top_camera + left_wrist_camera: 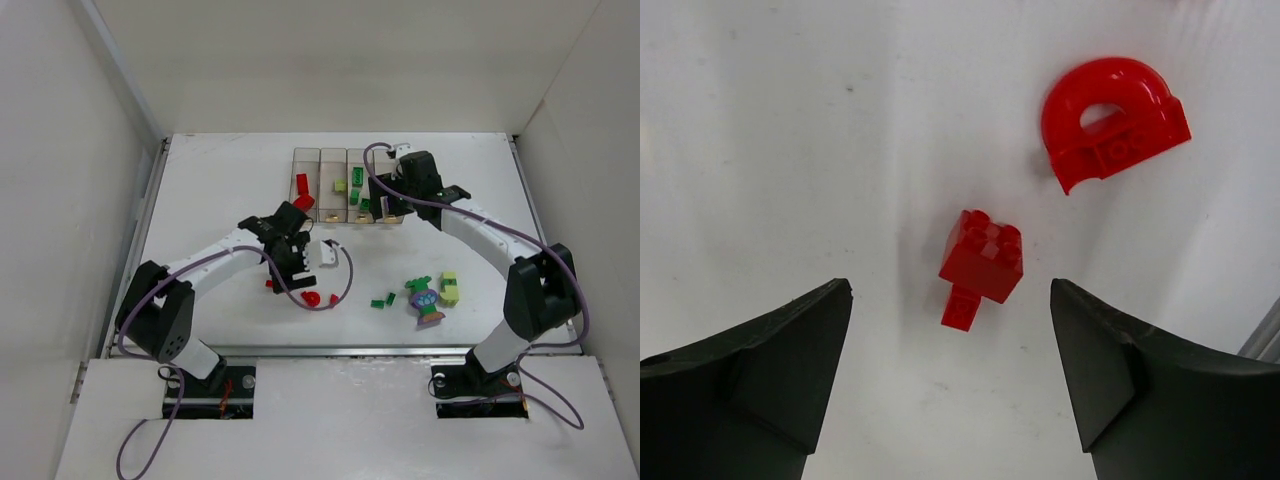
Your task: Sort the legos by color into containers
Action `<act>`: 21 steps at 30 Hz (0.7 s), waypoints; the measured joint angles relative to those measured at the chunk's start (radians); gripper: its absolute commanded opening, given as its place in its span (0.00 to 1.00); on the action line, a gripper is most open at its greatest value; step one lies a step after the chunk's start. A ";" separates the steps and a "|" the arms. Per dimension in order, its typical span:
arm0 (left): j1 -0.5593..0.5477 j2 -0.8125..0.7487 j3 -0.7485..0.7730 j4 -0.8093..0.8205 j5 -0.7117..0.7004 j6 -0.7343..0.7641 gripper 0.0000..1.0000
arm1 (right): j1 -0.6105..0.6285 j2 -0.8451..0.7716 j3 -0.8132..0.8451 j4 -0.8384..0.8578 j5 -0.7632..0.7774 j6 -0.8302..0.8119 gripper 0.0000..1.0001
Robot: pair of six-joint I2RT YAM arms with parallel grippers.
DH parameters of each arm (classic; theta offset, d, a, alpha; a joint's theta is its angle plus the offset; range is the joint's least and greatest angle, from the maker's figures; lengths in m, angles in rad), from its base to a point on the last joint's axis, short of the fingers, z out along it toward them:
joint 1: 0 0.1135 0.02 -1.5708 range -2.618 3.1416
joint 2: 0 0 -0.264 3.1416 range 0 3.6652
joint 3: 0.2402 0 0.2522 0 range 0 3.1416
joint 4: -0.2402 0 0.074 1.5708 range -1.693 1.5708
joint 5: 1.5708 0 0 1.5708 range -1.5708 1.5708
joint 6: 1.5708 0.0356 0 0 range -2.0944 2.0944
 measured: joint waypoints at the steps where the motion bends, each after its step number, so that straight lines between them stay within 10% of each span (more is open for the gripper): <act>1: -0.008 -0.002 -0.014 0.002 0.000 0.022 0.78 | 0.000 0.000 0.000 0.000 -0.001 0.000 1.00; 7: -0.057 0.009 -0.061 0.018 -0.001 0.112 0.74 | 0.000 0.006 0.000 0.000 -0.003 0.000 1.00; 13: -0.063 0.029 -0.105 0.081 -0.027 0.153 0.49 | 0.000 0.007 0.000 0.000 -0.003 0.000 1.00; 21: -0.062 0.040 -0.113 0.102 -0.039 0.163 0.51 | 0.000 0.007 0.000 -0.001 -0.003 0.000 1.00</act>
